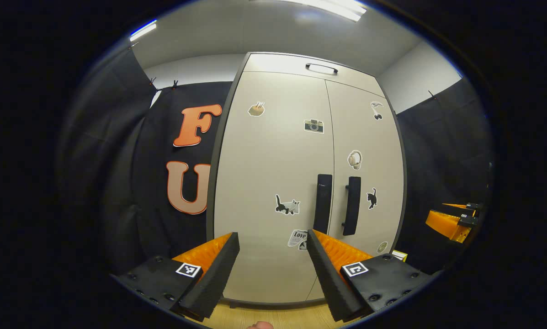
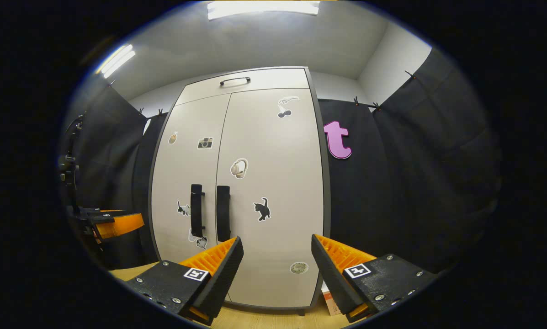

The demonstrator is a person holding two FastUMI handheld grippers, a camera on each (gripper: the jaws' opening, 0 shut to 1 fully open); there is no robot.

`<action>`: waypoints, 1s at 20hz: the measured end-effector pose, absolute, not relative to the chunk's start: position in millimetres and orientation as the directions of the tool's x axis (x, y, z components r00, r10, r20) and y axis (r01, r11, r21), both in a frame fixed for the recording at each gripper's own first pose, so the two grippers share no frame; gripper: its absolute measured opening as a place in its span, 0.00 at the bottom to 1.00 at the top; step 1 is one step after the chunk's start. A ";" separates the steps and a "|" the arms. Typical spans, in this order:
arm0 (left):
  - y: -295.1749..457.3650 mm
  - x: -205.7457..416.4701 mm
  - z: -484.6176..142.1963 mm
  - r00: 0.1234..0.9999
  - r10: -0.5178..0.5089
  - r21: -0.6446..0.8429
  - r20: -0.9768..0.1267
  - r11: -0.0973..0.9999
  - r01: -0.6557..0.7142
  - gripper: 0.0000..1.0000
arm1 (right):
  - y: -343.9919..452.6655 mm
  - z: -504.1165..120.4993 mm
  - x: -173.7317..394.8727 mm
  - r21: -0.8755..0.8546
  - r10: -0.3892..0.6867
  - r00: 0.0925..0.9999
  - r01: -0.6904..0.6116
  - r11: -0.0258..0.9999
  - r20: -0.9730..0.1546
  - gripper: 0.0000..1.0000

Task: Grab one shoe with the right hand and put it into the shoe cabinet, grab the other shoe with the left hand and put it into the shoe cabinet; then close the right door with the right hand and the left door with the left hand.

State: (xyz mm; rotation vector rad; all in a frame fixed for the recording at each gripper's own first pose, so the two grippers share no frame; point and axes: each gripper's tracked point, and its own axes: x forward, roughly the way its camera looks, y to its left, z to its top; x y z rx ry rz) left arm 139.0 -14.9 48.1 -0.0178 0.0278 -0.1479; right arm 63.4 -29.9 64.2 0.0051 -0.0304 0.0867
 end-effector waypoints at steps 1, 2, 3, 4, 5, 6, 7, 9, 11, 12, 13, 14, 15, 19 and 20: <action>-14.5 137.1 49.4 0.989 -0.149 -0.022 -0.021 0.989 0.149 0.99 | -29.7 65.0 63.3 0.003 0.085 0.996 -0.086 0.996 0.032 0.92; -13.5 136.2 50.8 0.989 -0.147 -0.021 -0.018 0.989 0.147 0.96 | -29.9 65.0 62.9 0.004 0.085 0.996 -0.085 0.996 0.032 0.92; -12.9 134.6 50.5 0.989 -0.145 -0.019 -0.014 0.989 0.145 0.96 | -29.7 63.8 62.9 0.005 0.086 0.996 -0.086 0.996 0.028 0.92; -12.4 133.2 50.6 0.989 -0.146 -0.019 -0.013 0.989 0.146 0.96 | -29.9 62.8 63.2 0.005 0.086 0.996 -0.086 0.996 0.023 0.92; -13.2 132.5 49.2 0.989 -0.148 -0.020 -0.015 0.989 0.148 0.96 | -30.3 62.4 62.8 0.006 0.085 0.996 -0.085 0.996 0.022 0.92; -12.7 131.6 47.3 0.989 -0.147 -0.021 -0.016 0.989 0.146 0.96 | -31.1 61.9 63.2 0.006 0.081 0.996 -0.081 0.997 0.022 0.92; -11.9 132.1 45.7 0.989 -0.144 -0.020 -0.017 0.989 0.144 0.96 | -31.5 61.3 62.4 0.005 0.080 0.997 -0.080 0.997 0.023 0.92; -14.9 132.0 40.6 0.987 -0.155 -0.025 -0.030 0.988 0.155 0.96 | -31.0 58.0 62.6 0.001 0.082 0.996 -0.082 0.997 0.016 0.92; -16.3 131.7 36.4 0.986 -0.159 -0.033 -0.040 0.987 0.158 0.96 | -32.0 54.3 64.2 -0.005 0.078 0.997 -0.078 0.997 0.005 0.92; -16.7 131.3 34.9 0.986 -0.159 -0.032 -0.042 0.987 0.158 0.96 | -31.3 53.2 64.0 -0.003 0.080 0.997 -0.080 0.997 0.001 0.93; -16.8 131.6 34.6 0.986 -0.159 -0.029 -0.042 0.987 0.158 0.94 | -30.3 52.5 63.6 0.003 0.083 0.997 -0.083 0.997 0.000 0.92; -16.6 131.0 34.2 0.986 -0.159 -0.025 -0.042 0.987 0.158 0.96 | -29.7 51.8 63.9 0.007 0.083 0.997 -0.083 0.997 -0.001 0.92; -16.1 130.7 33.7 0.986 -0.158 -0.021 -0.044 0.987 0.157 0.96 | -29.8 50.8 63.1 0.008 0.083 0.997 -0.083 0.997 -0.003 0.92; -12.6 129.5 33.2 0.988 -0.149 -0.021 -0.043 0.989 0.148 0.96 | -25.7 44.9 62.4 0.007 0.089 0.996 -0.089 0.996 -0.021 0.93; -10.8 128.8 33.8 0.989 -0.141 -0.017 -0.041 0.990 0.140 0.96 | -24.5 45.2 62.4 0.005 0.093 0.996 -0.092 0.996 -0.017 0.92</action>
